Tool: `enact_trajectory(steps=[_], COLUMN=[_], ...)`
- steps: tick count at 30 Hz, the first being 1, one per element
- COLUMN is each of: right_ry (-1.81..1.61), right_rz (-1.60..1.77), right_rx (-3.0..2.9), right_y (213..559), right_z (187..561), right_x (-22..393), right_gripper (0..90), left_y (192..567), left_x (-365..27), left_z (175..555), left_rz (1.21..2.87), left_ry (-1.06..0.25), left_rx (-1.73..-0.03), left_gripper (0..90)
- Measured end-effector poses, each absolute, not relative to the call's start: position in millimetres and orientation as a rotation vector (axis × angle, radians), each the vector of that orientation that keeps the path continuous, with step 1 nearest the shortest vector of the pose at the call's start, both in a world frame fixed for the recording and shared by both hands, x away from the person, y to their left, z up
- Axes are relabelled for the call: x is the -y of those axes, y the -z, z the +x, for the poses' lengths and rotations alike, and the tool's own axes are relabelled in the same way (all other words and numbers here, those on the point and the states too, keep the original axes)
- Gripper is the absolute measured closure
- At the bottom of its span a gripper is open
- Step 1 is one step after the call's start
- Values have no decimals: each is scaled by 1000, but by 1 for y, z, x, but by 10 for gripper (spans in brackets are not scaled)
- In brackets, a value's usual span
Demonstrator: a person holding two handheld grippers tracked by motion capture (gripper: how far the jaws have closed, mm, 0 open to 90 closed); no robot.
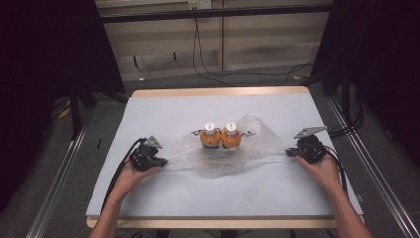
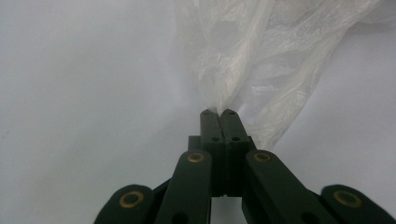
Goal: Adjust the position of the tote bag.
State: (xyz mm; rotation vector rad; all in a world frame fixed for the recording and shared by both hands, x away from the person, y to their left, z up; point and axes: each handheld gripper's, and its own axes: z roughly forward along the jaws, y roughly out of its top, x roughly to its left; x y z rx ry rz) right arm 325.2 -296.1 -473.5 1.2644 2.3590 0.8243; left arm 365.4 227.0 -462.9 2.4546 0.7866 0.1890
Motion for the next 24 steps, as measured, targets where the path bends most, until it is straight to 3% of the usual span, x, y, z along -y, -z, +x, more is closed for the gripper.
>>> enact_trajectory(steps=[10,12,14,17,24], right_ry=[-841,-849,-875,-915,-1096], right_rz=[1230,1216,1202,1219,1185], right_rx=[-2389,-2386,-2389,-2357,-2275], right_y=[474,474,475,475,460], right_z=[317,315,313,310,304], right_x=[289,289,290,293,291], right_gripper=[897,895,877,727,465], left_y=[462,465,463,459,445], left_x=[-238,-238,-243,-243,-245], left_z=[350,349,351,349,345], left_rz=[2478,2407,2423,2320,2190], left_ry=[-171,-135,-128,-110,-120], left_rx=[-745,-790,-726,-755,-726], left_gripper=[900,900,856,699,512])
